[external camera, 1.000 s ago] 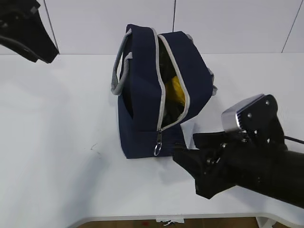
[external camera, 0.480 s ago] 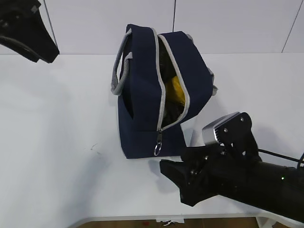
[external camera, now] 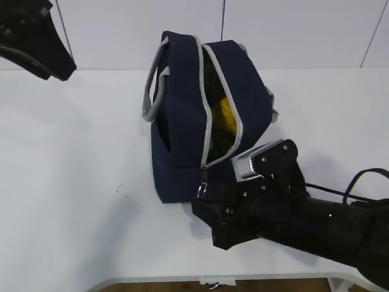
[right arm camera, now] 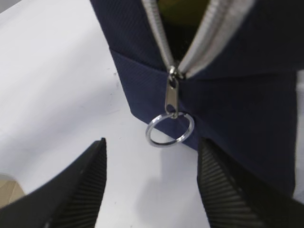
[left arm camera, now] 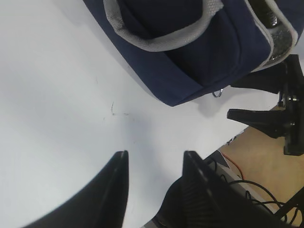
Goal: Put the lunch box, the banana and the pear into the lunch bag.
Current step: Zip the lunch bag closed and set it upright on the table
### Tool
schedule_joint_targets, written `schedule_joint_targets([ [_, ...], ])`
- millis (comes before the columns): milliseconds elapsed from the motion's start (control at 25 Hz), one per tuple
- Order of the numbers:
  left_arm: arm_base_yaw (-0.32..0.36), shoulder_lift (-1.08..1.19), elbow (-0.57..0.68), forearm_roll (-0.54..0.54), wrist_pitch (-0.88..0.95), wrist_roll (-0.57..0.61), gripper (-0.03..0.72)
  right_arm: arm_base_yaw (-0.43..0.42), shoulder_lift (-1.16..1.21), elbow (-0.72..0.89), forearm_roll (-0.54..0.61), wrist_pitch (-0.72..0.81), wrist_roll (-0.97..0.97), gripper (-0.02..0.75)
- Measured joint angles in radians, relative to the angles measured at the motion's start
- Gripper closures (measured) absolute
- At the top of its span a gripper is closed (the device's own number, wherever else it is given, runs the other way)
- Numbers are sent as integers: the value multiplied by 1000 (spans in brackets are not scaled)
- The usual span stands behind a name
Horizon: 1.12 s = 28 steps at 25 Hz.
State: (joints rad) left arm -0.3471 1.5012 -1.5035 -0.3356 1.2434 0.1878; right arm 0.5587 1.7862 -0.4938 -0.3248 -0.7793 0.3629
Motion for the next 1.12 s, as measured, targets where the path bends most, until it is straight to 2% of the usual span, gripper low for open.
schedule_joint_targets([
  [440,0,0,0,-2,0,0,399,0,62,-76,-4,-4,0,270],
  [760,0,0,0,-2,0,0,399,0,62,-84,-102,-6,12,270],
  [1120,0,0,0,-2,0,0,399,0,62,-84,-75,19,13,270],
])
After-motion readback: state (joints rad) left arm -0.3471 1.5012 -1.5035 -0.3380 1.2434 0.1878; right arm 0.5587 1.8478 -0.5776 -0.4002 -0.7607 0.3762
